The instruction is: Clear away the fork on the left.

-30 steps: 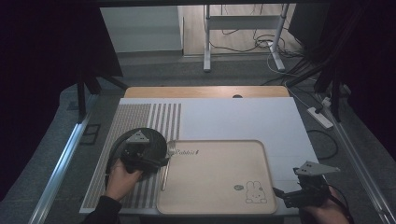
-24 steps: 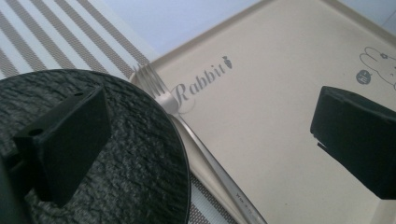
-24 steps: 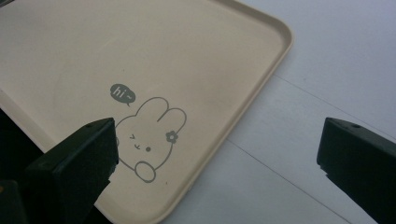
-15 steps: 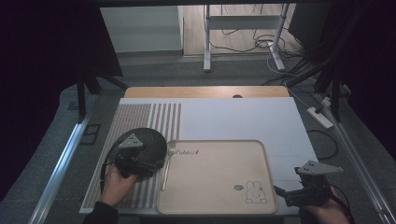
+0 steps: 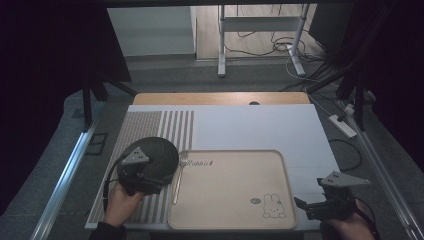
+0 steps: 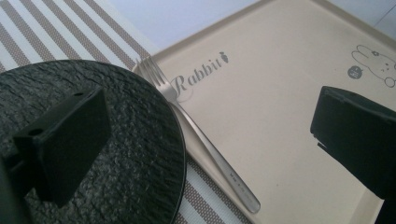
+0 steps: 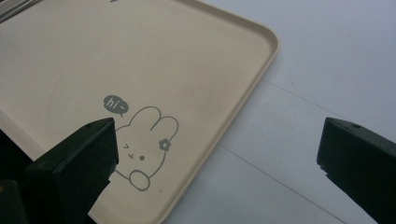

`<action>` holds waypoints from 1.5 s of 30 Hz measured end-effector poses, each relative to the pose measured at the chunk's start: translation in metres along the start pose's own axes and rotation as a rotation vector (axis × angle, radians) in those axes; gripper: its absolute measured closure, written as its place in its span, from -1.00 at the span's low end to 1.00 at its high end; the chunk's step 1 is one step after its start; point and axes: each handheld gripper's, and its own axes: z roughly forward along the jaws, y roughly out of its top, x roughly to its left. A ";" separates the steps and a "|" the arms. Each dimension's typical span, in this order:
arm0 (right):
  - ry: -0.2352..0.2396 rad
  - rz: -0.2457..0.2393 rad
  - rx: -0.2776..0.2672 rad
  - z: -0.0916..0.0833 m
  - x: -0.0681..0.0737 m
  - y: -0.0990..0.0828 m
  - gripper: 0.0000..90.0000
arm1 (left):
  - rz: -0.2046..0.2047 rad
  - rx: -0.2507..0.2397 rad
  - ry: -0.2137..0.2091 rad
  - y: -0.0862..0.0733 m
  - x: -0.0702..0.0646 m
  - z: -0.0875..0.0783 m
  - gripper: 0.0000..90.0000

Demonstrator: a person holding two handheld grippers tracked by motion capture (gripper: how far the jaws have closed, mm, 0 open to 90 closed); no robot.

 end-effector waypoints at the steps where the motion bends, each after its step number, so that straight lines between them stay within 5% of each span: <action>1: 0.001 -0.002 0.002 0.000 0.000 0.000 -1.00 | -0.005 -0.003 0.003 -0.001 -0.001 -0.001 -1.00; 45: -0.007 -0.010 0.019 0.002 0.002 0.001 -1.00 | -0.097 -0.034 0.087 -0.048 0.000 -0.054 -1.00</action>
